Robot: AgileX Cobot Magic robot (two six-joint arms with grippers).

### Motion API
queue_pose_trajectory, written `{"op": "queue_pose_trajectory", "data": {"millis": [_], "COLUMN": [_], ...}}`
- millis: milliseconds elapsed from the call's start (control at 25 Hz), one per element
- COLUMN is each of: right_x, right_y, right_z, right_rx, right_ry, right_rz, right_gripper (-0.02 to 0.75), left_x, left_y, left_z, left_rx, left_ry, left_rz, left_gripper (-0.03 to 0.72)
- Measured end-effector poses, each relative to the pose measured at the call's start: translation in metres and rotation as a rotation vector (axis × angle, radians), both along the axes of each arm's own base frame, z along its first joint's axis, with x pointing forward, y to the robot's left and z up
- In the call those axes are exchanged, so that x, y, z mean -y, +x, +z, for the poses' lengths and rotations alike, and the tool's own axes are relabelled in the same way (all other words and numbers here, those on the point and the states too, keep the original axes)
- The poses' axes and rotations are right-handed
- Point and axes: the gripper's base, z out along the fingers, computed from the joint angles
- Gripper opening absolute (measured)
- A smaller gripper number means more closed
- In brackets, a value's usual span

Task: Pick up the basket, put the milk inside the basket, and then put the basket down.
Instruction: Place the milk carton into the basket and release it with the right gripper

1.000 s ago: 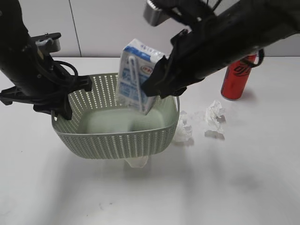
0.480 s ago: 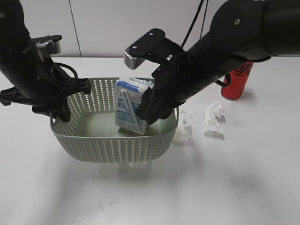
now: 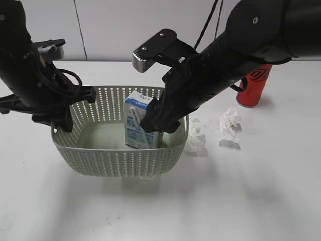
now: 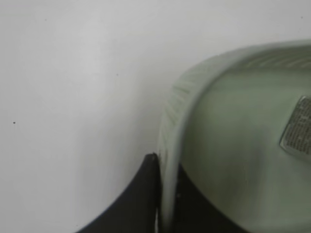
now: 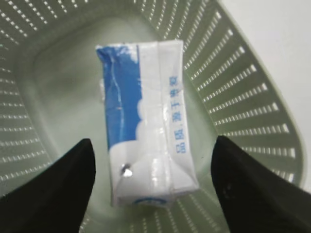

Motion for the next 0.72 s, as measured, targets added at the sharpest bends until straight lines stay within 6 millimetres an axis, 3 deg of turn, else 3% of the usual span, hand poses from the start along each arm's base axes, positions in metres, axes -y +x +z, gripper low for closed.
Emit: {"op": "queue_pose_trajectory", "data": {"millis": [80, 240, 400, 520, 720], "right_x": [0.001, 0.007, 0.024, 0.041, 0.08], "right_y": [-0.002, -0.013, -0.021, -0.019, -0.005], "right_z": [0.009, 0.048, 0.081, 0.088, 0.081], "right_rx": [0.013, 0.054, 0.098, 0.078, -0.037], "right_ry": [0.013, 0.073, 0.096, 0.06, -0.014], "right_rz": [0.004, 0.001, -0.078, -0.151, -0.276], "right_gripper": [0.585, 0.585, 0.585, 0.585, 0.585], "left_x": [0.0, 0.001, 0.0, 0.001, 0.003], "left_y": [0.0, -0.001, -0.001, -0.002, -0.003], "left_z": [0.0, 0.0, 0.0, 0.0, 0.0], "left_rx": [-0.002, -0.007, -0.016, -0.026, -0.04], "left_ry": [0.0, -0.007, -0.004, -0.013, -0.036], "left_rz": [-0.001, 0.004, 0.004, 0.01, 0.023], "left_gripper": [-0.001, -0.001, -0.001, -0.001, -0.001]}}
